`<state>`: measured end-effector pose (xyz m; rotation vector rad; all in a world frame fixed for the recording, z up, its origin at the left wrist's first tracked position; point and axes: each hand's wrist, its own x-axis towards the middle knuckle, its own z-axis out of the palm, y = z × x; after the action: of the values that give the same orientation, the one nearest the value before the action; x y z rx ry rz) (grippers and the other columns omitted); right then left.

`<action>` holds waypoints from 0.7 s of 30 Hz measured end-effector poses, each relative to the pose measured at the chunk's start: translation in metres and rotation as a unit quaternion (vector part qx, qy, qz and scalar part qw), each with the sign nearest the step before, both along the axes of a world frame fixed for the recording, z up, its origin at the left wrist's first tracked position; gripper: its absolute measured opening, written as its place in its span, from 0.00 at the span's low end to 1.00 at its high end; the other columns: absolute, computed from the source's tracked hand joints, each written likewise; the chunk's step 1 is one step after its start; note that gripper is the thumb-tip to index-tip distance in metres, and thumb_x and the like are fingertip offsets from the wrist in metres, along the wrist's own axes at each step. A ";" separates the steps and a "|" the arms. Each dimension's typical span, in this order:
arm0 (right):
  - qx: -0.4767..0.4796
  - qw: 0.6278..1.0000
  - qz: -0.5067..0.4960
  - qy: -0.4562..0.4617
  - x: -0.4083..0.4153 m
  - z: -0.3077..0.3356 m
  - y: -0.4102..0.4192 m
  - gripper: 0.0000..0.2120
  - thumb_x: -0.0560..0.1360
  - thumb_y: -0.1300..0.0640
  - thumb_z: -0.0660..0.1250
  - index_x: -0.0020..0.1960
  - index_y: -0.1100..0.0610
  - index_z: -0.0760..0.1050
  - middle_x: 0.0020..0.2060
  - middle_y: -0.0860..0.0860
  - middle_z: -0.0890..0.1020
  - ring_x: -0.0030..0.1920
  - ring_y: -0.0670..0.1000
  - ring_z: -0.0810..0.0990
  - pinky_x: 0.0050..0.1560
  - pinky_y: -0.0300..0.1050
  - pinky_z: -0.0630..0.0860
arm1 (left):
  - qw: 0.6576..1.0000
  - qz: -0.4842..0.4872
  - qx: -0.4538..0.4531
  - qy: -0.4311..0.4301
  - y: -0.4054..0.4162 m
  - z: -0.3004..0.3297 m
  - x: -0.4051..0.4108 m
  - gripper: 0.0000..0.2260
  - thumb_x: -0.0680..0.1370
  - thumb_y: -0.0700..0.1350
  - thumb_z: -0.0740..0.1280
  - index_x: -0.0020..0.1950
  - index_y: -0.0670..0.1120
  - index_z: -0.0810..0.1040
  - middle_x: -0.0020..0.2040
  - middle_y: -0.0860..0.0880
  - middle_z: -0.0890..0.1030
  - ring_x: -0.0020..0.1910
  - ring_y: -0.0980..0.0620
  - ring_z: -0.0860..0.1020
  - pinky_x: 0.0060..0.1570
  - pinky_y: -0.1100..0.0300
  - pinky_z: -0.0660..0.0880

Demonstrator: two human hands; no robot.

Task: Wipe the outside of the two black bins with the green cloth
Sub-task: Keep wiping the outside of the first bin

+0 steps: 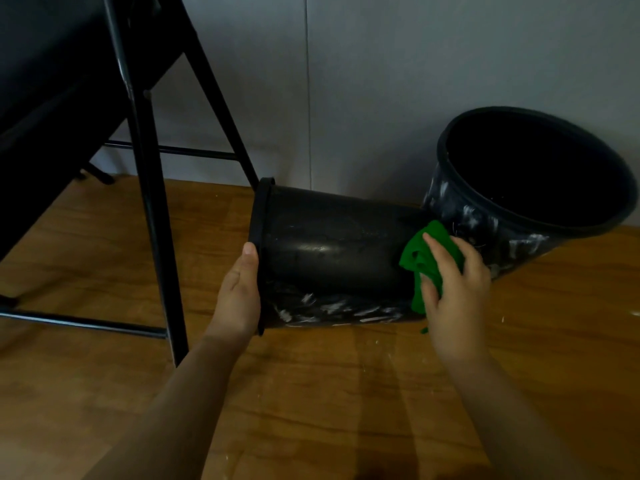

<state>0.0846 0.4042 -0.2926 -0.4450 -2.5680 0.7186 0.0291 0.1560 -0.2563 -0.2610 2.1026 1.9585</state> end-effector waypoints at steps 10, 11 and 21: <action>0.006 1.000 0.002 0.000 0.003 -0.002 -0.005 0.30 0.74 0.64 0.68 0.73 0.47 0.67 0.72 0.52 0.64 0.72 0.56 0.61 0.70 0.57 0.66 | 1.000 0.012 0.010 -0.012 0.001 -0.002 -0.003 0.20 0.83 0.60 0.47 0.63 0.55 0.75 0.55 0.54 0.81 0.48 0.60 0.80 0.39 0.70 0.74; -0.013 1.000 -0.022 0.004 0.001 -0.002 -0.002 0.29 0.75 0.64 0.67 0.73 0.48 0.67 0.72 0.53 0.64 0.72 0.56 0.61 0.70 0.57 0.66 | 1.000 0.010 0.007 -0.010 0.000 -0.002 -0.003 0.21 0.83 0.60 0.47 0.63 0.55 0.75 0.55 0.53 0.81 0.49 0.60 0.80 0.39 0.70 0.74; -0.002 1.000 -0.005 0.001 -0.001 0.000 -0.004 0.29 0.75 0.64 0.68 0.73 0.48 0.67 0.71 0.52 0.64 0.71 0.55 0.61 0.70 0.57 0.66 | 0.998 0.059 0.004 -0.025 0.000 0.006 -0.014 0.23 0.82 0.63 0.50 0.62 0.52 0.77 0.57 0.48 0.81 0.55 0.50 0.79 0.43 0.59 0.72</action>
<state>0.0839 0.4002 -0.2921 -0.4588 -2.5611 0.7192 0.0155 0.1561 -0.2499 -0.4371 2.0913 2.0015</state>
